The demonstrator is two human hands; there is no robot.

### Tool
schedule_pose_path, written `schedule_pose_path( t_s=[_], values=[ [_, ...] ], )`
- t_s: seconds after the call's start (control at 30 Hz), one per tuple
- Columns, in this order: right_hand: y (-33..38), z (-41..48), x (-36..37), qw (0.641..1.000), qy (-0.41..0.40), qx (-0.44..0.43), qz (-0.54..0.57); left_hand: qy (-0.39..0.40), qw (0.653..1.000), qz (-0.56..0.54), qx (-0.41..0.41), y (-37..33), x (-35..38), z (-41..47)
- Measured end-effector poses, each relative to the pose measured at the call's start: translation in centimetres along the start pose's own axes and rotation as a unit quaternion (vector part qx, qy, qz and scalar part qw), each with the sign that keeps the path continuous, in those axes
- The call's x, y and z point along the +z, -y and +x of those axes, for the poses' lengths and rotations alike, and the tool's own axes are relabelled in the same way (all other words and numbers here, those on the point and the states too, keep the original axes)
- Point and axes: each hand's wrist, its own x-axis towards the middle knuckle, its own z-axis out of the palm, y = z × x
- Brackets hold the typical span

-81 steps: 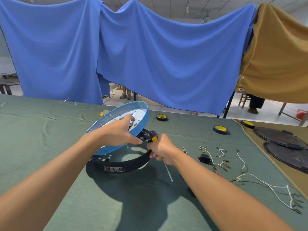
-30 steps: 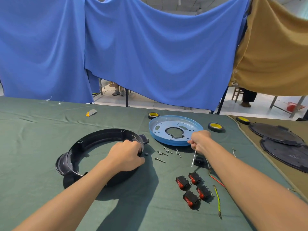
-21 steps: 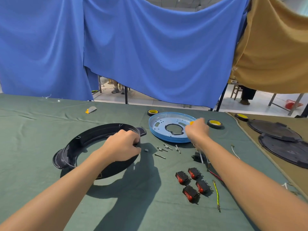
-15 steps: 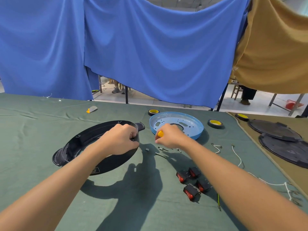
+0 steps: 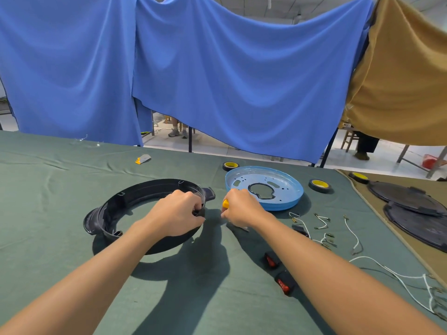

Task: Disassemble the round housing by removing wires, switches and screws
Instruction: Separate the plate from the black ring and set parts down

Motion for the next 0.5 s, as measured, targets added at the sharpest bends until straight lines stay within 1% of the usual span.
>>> schedule_pose_path(
  t_s=[0.1, 0.33, 0.5],
  values=[
    [-0.8, -0.8, -1.4, 0.999, -0.012, 0.024, 0.023, 0.003, 1.0, -0.006, -0.002, -0.1, 0.7, 0.2],
    [-2.6, -3.5, -0.6, 0.997, 0.041, 0.046, 0.035, -0.012, 1.0, -0.01, 0.0, -1.8, 1.7, 1.2],
    [-2.6, -3.6, 0.6, 0.997, 0.022, 0.062, 0.04, -0.014, 1.0, 0.005, 0.004, -2.8, 2.3, 1.3]
  ],
)
